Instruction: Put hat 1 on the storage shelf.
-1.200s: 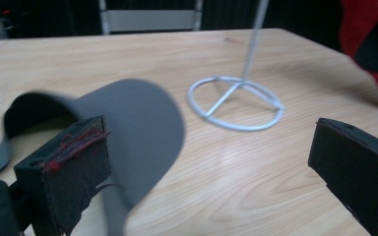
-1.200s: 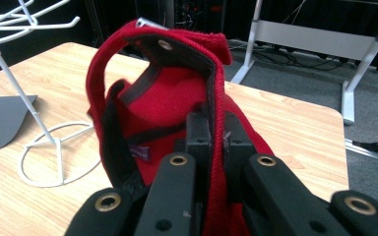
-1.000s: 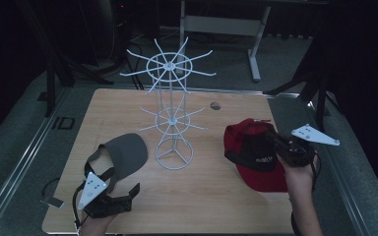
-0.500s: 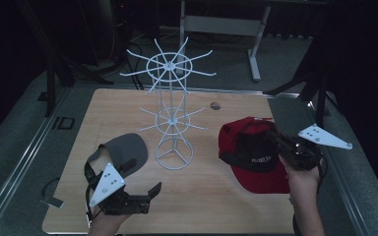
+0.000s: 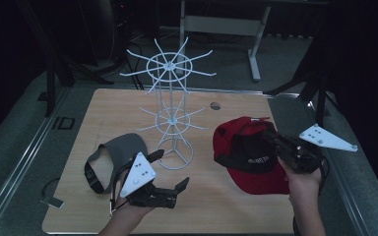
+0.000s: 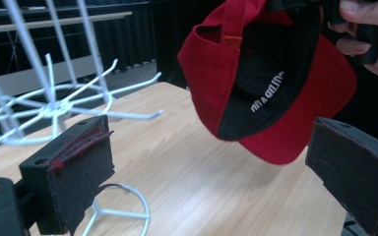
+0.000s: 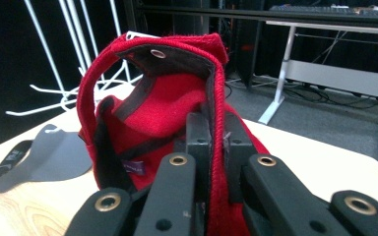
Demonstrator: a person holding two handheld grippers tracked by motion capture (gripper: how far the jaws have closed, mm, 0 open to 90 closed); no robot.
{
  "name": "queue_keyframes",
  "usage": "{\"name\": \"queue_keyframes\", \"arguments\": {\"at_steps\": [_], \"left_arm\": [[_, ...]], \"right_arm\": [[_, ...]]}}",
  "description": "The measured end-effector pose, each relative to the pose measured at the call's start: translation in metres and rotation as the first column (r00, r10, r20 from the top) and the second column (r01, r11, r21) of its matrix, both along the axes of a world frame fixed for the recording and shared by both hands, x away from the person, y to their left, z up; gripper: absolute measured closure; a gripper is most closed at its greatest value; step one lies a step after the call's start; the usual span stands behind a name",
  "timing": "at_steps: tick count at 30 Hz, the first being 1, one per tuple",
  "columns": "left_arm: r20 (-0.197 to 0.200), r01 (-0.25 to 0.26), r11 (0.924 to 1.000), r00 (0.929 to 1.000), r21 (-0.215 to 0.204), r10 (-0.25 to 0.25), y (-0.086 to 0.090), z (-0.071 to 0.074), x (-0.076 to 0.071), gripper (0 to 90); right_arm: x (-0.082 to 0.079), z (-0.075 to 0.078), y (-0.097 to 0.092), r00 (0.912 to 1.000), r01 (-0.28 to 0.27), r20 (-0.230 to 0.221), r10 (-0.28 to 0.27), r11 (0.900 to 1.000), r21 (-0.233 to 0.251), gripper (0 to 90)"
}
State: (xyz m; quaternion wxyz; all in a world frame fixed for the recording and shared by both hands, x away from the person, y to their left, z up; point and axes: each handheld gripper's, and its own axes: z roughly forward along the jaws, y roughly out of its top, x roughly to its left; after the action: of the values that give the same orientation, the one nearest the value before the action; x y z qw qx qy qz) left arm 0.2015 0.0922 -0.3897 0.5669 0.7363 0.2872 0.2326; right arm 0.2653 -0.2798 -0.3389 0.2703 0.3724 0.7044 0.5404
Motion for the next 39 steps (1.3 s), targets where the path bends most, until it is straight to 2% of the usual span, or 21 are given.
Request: {"name": "queue_keyframes", "arguments": {"at_steps": [11,15,17,21,25,27,30,35,36,39], "left_arm": [[-0.006,0.033,0.9994,0.9994,0.013,-0.033,-0.035,0.007,0.030,4.0],[-0.011,0.045,0.9984,0.9989,0.035,-0.045,-0.048,0.008,0.039,4.0],[-0.009,0.039,0.9973,0.9992,0.062,-0.039,-0.054,0.009,0.045,4.1],[-0.002,0.042,0.9959,0.9991,0.080,-0.042,-0.061,0.010,0.053,5.9],[0.005,0.057,0.9959,0.9983,0.070,-0.057,-0.068,0.013,0.058,8.0],[0.012,0.063,0.9941,0.9978,0.088,-0.064,-0.072,0.014,0.059,14.0],[0.006,0.067,0.9931,0.9977,0.096,-0.068,-0.077,0.015,0.062,15.2],[-0.002,0.061,0.9920,0.9981,0.110,-0.061,-0.085,0.016,0.064,23.0],[-0.008,0.065,0.9919,0.9979,0.109,-0.065,-0.087,0.016,0.065,27.7],[-0.018,0.059,0.9911,0.9982,0.120,-0.057,-0.092,0.018,0.066,33.8]], "right_arm": [[-0.014,0.013,0.009,0.9979,-0.060,0.028,0.059,0.9980,0.020,85.7],[-0.018,0.016,0.012,0.9963,-0.079,0.037,0.078,0.9968,0.017,85.7],[-0.020,0.016,0.014,0.9954,-0.087,0.041,0.086,0.9960,0.017,85.7],[-0.022,0.017,0.016,0.9937,-0.104,0.044,0.103,0.9943,0.021,85.7],[-0.024,0.017,0.018,0.9923,-0.118,0.043,0.116,0.9926,0.029,85.7],[-0.025,0.018,0.019,0.9916,-0.121,0.048,0.120,0.9922,0.027,85.7],[-0.026,0.018,0.021,0.9902,-0.133,0.048,0.131,0.9907,0.030,85.7],[-0.027,0.017,0.022,0.9886,-0.145,0.046,0.143,0.9890,0.030,85.7],[-0.027,0.016,0.021,0.9887,-0.145,0.044,0.143,0.9890,0.031,85.7],[-0.028,0.015,0.020,0.9877,-0.153,0.039,0.152,0.9877,0.034,85.7]]}}
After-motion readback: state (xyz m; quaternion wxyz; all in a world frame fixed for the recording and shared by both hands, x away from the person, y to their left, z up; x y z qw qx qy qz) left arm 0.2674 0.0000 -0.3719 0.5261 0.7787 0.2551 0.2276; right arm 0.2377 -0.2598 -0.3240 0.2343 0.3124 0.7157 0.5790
